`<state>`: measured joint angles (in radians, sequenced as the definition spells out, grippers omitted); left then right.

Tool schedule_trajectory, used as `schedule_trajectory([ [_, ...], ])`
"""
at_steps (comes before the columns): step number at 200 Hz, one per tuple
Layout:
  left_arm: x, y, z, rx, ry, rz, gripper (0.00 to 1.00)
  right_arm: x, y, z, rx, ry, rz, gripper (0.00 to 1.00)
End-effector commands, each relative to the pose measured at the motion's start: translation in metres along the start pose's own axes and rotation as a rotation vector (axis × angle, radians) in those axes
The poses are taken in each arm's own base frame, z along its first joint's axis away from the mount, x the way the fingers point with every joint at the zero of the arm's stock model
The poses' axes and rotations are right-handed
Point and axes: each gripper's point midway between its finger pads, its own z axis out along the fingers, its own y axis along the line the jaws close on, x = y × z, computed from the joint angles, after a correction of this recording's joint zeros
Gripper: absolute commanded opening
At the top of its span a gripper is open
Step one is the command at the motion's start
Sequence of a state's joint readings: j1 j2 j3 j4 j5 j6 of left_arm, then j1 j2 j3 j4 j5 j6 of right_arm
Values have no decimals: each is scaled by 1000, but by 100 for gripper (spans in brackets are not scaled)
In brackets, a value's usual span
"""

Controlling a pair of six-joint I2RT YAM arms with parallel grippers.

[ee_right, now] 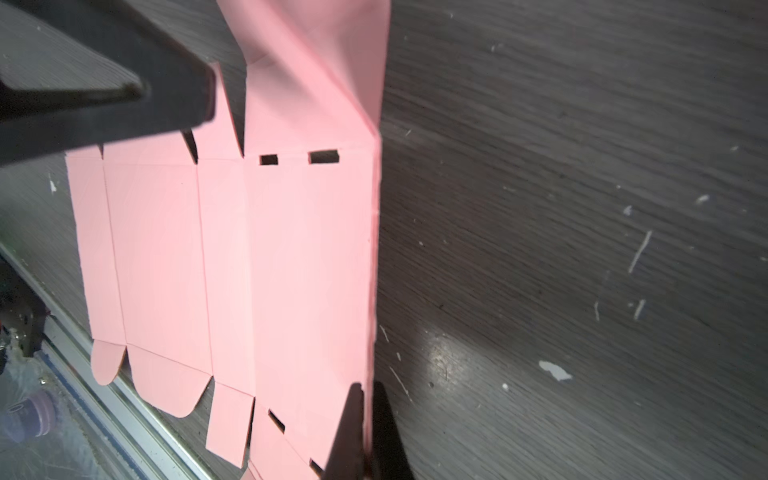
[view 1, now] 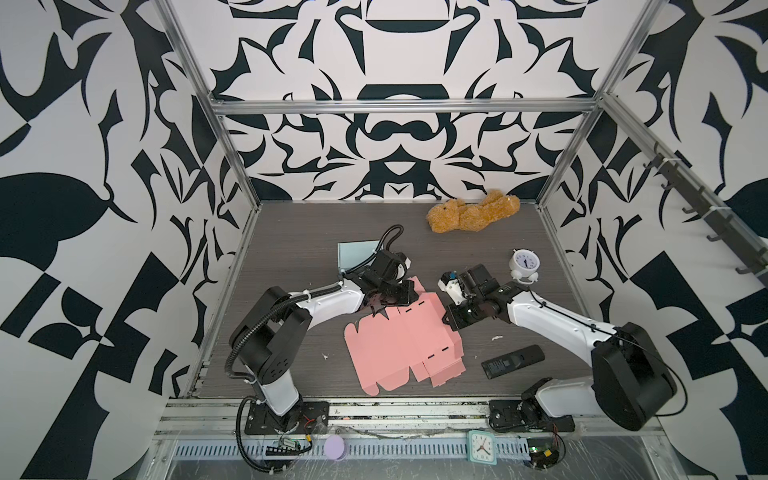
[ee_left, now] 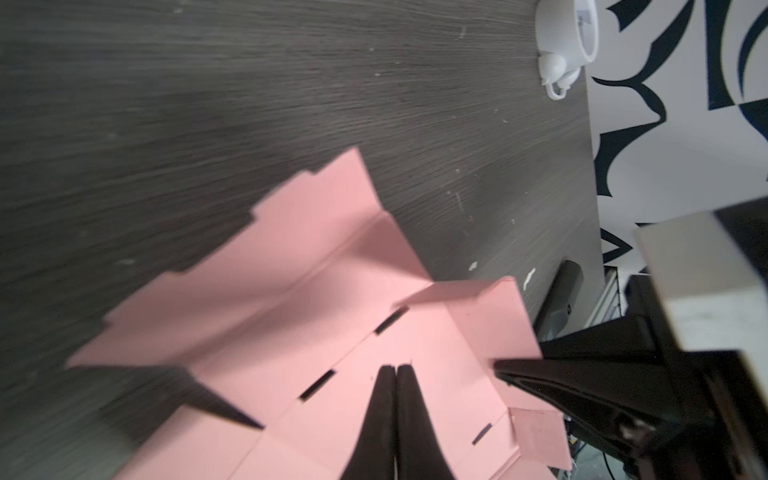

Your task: Fold the paper box

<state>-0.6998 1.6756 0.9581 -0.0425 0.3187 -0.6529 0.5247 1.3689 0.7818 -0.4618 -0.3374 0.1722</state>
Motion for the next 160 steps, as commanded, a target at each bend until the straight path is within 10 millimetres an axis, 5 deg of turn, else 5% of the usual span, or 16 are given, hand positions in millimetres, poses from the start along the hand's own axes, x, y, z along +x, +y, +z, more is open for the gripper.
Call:
schedule_trajectory([
  [1,0,21,-20,-54,-28,-17,6,-17,7,-15,25,-53,-63,0],
  [73,-5,81,-52,-185,-76,-81,7,-18,13,-14,43,-47,-92,0],
  [160,1,89,-28,-176,-11,-79,8,-21,16,-17,58,-49,-113,0],
])
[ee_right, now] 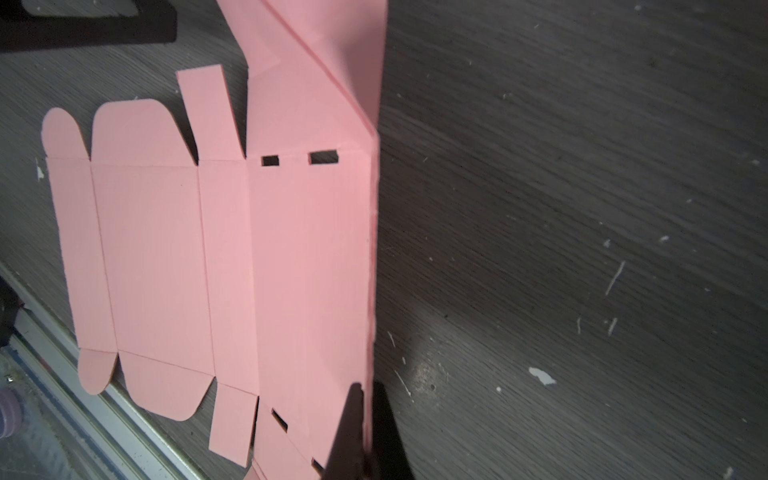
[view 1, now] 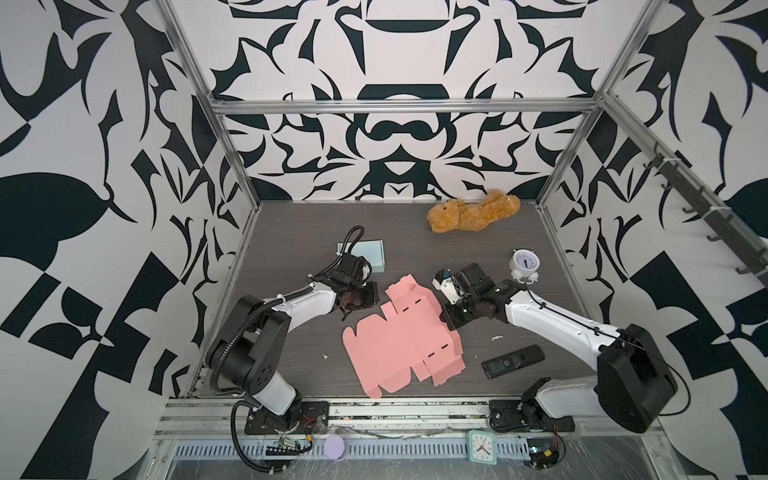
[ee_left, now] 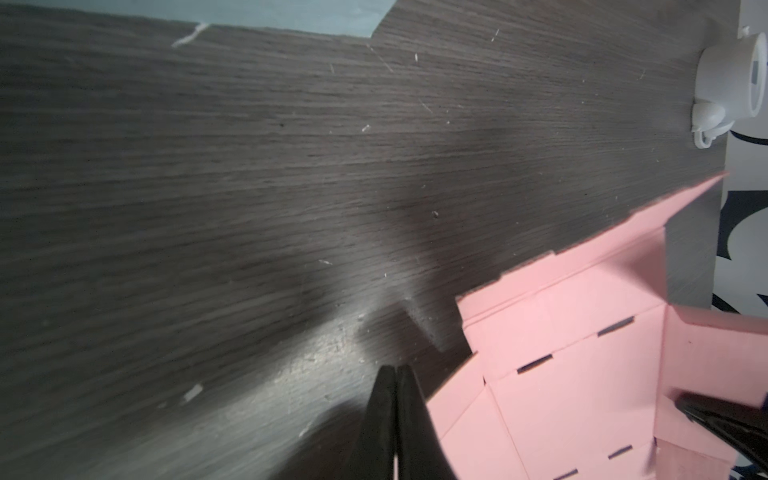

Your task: Fold the paper box

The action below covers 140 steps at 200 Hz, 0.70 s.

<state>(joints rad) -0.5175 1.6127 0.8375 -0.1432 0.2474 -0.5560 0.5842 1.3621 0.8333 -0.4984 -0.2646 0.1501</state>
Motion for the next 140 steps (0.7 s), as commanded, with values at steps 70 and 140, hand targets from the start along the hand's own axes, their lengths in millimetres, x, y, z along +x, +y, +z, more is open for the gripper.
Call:
schedule_trajectory([
  [70,9,-19,9,59,42,38,8,-14,4,-9,16,-33,-38,0],
  [140,21,-34,4,88,53,60,8,-13,3,-8,26,-30,-42,0],
])
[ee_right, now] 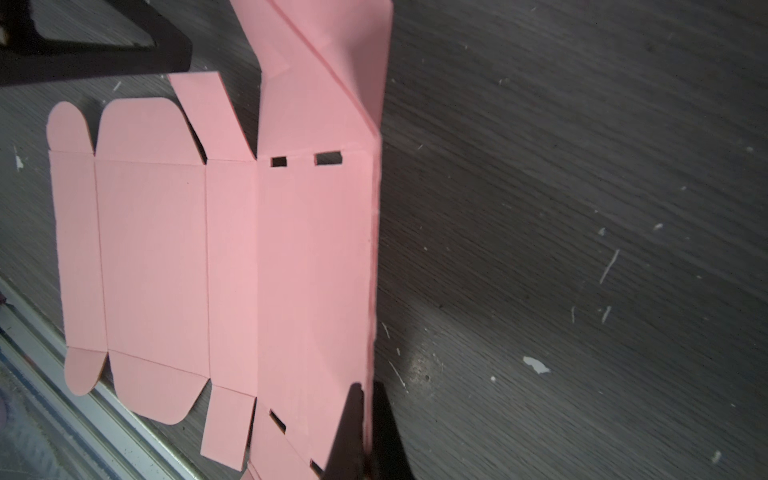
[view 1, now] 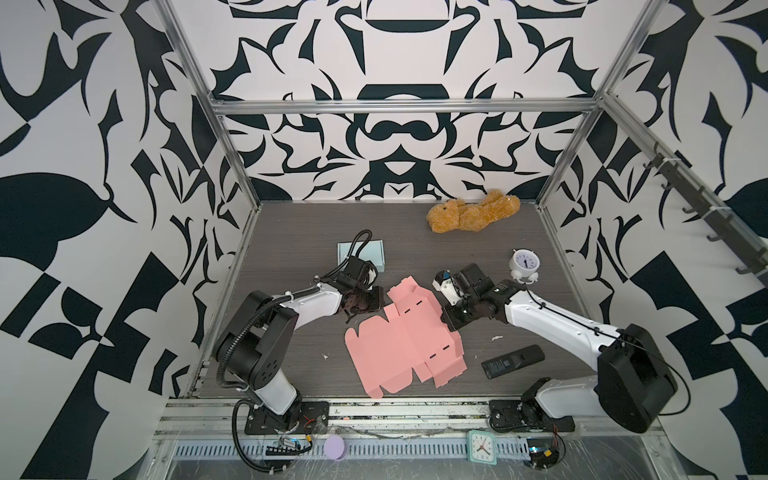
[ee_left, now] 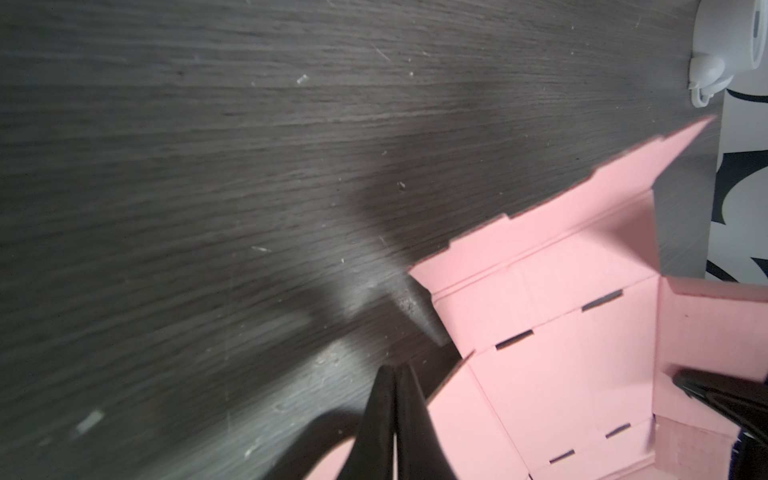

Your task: Fold the paper box

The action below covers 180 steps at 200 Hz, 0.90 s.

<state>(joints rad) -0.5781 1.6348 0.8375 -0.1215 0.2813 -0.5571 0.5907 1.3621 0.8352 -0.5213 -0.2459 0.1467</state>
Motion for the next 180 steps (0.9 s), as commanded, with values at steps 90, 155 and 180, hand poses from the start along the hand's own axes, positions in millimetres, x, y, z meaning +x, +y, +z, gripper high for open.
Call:
schedule_trajectory([
  [90,28,-29,-6,48,22,35,8,-23,1,-12,68,-49,-84,0],
  [155,38,-39,-3,79,24,39,8,-27,9,-12,166,-46,-192,0],
  [180,40,-37,-10,80,5,53,8,-31,13,-19,214,-75,-261,0],
])
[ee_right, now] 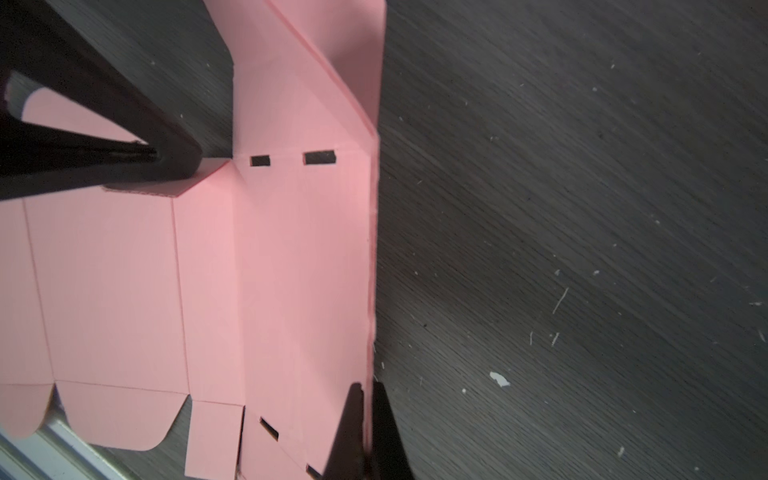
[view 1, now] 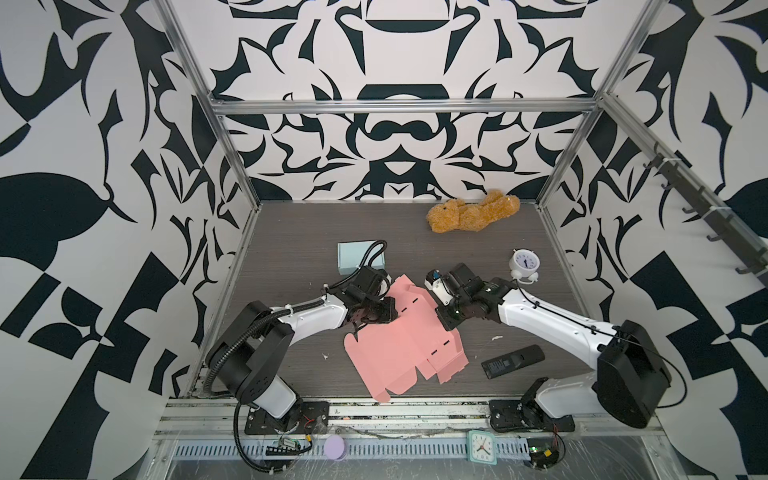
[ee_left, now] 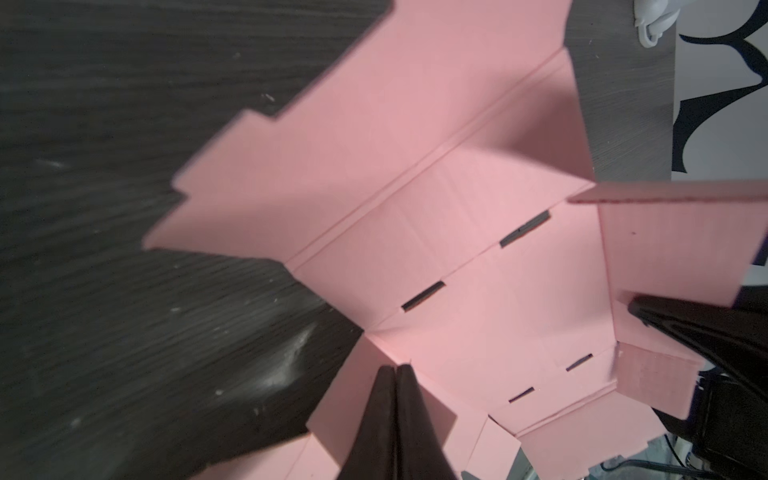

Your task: Fold the paper box

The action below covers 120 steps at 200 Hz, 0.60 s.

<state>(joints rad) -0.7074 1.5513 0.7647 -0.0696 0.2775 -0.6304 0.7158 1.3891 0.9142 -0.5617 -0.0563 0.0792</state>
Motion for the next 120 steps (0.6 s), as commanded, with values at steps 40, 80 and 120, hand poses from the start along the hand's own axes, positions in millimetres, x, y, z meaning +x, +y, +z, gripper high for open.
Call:
schedule_trajectory([
  [40,-5,9,-34,9,-85,-1,8,-25,-5,-28,163,-112,-162,0],
  [80,-25,12,-65,26,-170,15,9,-35,-3,-32,270,-114,-259,0],
  [120,-60,27,-100,67,-296,-27,10,-46,7,-40,338,-148,-353,0],
])
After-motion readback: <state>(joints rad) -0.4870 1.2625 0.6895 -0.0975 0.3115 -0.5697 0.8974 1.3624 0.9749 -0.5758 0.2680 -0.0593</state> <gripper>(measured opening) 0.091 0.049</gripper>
